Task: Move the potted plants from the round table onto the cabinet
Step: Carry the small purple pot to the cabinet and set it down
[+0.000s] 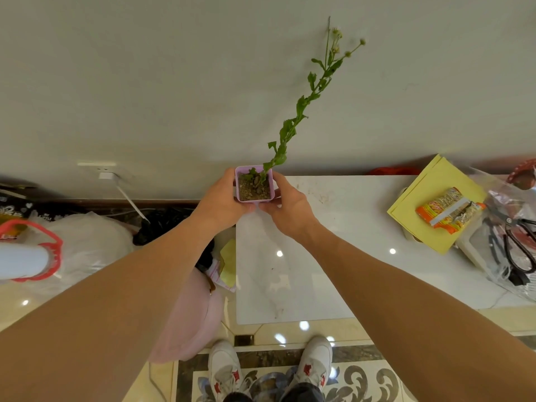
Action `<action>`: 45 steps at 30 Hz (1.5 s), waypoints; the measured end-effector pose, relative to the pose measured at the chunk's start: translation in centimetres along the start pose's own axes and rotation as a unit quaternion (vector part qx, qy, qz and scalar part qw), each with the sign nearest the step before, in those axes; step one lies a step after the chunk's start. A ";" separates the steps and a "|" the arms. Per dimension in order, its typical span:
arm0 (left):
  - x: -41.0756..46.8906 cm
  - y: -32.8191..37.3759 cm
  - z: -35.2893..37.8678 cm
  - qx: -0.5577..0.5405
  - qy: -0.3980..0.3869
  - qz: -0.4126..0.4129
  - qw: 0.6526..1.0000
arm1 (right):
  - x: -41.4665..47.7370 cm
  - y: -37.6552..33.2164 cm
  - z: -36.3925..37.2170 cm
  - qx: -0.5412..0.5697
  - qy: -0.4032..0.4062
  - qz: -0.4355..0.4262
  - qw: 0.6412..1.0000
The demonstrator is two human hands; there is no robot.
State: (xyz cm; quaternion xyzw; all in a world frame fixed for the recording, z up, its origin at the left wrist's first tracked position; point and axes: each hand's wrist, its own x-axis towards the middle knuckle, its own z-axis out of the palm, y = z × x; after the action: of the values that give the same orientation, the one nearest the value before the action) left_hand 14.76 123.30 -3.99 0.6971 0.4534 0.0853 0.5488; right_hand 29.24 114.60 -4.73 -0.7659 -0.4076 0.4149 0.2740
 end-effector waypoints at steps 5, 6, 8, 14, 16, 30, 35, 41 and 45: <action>0.0 0.2 0.3 -0.004 0.004 0.001 1.000 | 0.2 -0.2 -0.1 -0.008 -0.005 0.005 1.000; 0.0 0.2 0.4 -0.005 0.007 -0.001 1.000 | 0.3 -0.2 -0.2 -0.009 -0.005 0.008 1.000; -0.1 0.4 0.4 -0.003 0.005 -0.001 1.000 | 0.3 -0.2 -0.2 -0.011 -0.006 0.015 1.000; -0.2 0.8 0.5 0.000 0.001 -0.008 1.000 | -0.2 -0.6 0.0 0.008 -0.002 0.030 1.000; -0.3 0.9 0.5 -0.006 -0.007 -0.015 1.000 | -0.4 -0.7 0.0 -0.002 -0.003 0.049 0.999; -5.2 5.7 -1.9 0.048 0.001 -0.056 0.997 | -7.8 -4.1 -6.0 -0.057 0.044 0.068 0.995; -7.6 11.2 -2.6 0.076 0.022 -0.026 0.997 | -11.8 -7.0 -10.2 -0.090 0.065 0.025 0.994; -11.8 17.1 0.5 0.109 -0.003 -0.002 0.994 | -18.8 -7.9 -15.1 -0.108 0.095 -0.024 0.989; -15.1 20.7 5.4 0.135 -0.030 0.035 0.990 | -25.4 -6.0 -18.6 -0.100 0.132 -0.020 0.986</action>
State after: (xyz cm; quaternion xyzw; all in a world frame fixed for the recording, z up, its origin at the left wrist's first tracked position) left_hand 20.61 108.96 17.13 0.7826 0.4194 0.0219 0.4595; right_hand 34.62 94.50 19.69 -0.8293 -0.4224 0.2621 0.2552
